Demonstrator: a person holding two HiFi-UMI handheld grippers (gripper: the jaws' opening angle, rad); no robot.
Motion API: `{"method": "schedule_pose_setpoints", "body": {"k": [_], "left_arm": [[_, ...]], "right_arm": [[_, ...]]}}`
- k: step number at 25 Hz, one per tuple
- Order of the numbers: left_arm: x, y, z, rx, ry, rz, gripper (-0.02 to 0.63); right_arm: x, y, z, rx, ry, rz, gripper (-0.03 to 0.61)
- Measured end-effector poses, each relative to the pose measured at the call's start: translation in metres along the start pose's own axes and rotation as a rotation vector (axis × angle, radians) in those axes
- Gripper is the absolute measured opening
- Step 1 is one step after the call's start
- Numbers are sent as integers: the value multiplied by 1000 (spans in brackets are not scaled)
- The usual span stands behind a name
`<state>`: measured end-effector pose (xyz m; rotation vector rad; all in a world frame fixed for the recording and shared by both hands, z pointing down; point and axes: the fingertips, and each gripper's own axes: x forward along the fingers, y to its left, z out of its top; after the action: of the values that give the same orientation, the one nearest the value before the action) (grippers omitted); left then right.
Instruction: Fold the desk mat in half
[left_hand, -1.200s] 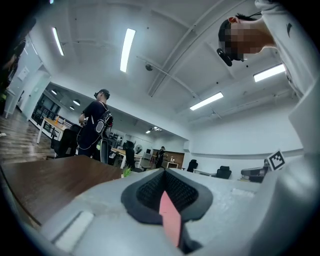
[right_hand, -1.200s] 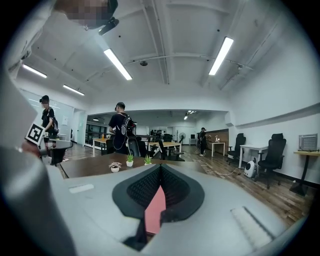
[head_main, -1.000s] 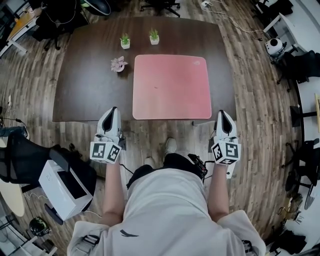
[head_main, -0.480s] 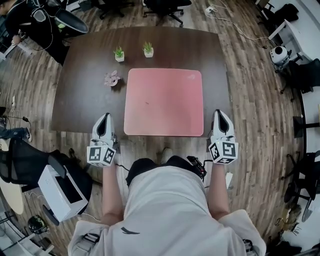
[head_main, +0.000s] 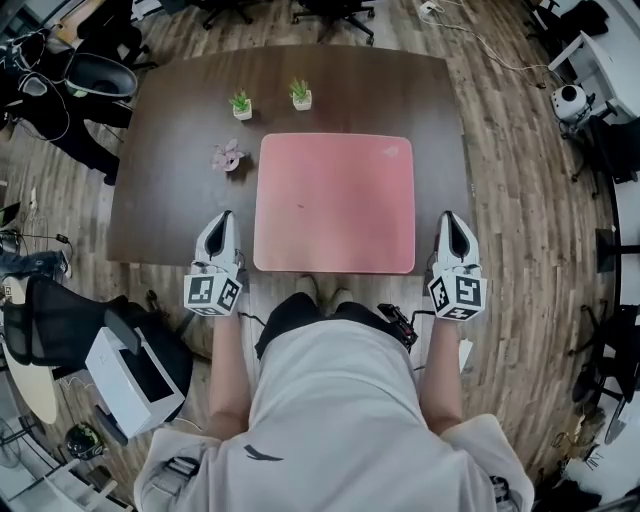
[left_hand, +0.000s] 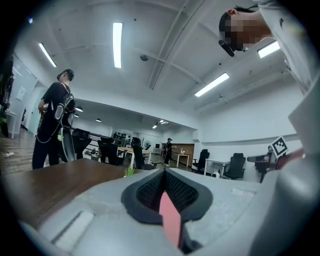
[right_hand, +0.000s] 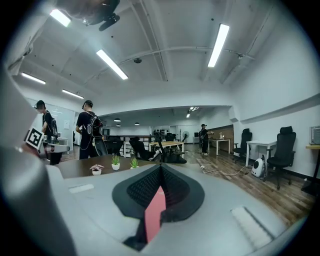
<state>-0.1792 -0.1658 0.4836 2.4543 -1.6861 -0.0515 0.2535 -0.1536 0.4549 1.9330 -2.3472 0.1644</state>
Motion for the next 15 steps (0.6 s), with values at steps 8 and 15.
{"method": "schedule_pose_setpoints", "body": {"k": [8,15], "left_arm": [[-1,16,-10,33,34,-19,3],[-2,27,-12,11,18,-7,3]], "right_arm": [[3,8,-7,-12,5,-32,0],[5,7,-14,-16,18,-43,1]]}}
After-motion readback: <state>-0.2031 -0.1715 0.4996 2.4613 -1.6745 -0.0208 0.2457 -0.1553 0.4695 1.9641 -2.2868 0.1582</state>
